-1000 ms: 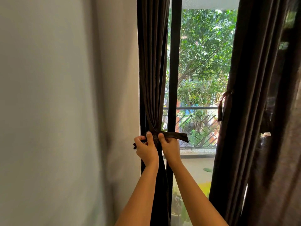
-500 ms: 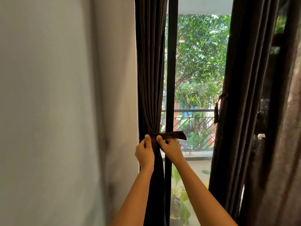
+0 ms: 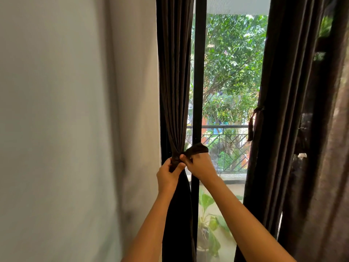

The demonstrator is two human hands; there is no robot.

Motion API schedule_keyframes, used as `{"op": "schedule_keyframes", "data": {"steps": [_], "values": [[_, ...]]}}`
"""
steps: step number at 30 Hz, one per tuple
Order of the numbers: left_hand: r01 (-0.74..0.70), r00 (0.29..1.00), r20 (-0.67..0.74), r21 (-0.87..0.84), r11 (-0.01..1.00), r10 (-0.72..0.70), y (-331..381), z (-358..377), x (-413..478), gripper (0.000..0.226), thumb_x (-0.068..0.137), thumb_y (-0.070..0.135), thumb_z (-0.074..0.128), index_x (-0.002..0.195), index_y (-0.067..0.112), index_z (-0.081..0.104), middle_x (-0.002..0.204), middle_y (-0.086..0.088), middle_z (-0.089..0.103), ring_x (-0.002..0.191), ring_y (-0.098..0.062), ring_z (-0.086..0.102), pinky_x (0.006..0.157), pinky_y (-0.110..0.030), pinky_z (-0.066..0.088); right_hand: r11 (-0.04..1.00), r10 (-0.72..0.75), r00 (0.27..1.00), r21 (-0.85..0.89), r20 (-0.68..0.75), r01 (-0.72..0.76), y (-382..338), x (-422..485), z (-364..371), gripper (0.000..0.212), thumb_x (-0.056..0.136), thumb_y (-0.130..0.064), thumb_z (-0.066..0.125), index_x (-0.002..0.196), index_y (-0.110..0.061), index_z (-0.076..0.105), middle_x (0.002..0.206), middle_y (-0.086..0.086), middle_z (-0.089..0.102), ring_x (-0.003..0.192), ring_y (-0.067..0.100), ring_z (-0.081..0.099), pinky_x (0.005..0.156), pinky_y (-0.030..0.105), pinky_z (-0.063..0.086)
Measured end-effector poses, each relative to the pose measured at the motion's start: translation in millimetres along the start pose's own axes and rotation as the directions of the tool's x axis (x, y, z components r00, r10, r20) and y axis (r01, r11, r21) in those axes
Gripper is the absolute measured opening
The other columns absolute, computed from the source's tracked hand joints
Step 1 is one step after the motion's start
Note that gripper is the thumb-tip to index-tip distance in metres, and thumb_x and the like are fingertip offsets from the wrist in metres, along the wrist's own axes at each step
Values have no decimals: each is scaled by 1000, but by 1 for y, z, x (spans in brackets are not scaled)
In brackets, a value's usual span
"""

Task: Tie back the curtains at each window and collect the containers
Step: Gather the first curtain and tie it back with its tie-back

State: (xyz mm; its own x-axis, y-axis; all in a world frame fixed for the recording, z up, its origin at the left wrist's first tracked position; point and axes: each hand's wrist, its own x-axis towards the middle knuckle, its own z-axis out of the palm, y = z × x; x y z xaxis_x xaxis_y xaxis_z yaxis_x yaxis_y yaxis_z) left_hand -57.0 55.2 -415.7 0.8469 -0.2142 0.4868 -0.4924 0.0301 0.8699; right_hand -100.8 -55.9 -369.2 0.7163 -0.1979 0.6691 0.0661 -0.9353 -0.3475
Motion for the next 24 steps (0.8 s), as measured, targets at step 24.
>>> {"op": "schedule_keyframes", "data": {"steps": [24], "values": [[-305, 885, -157, 516, 801, 438, -1, 8, -15, 4, 86, 20, 66, 88, 19, 62, 89, 6, 64, 86, -12, 54, 68, -32, 55, 551, 489, 835, 652, 253, -520, 4, 6, 11, 18, 79, -21, 75, 84, -5, 71, 67, 2, 64, 65, 15, 59, 57, 23, 41]]}}
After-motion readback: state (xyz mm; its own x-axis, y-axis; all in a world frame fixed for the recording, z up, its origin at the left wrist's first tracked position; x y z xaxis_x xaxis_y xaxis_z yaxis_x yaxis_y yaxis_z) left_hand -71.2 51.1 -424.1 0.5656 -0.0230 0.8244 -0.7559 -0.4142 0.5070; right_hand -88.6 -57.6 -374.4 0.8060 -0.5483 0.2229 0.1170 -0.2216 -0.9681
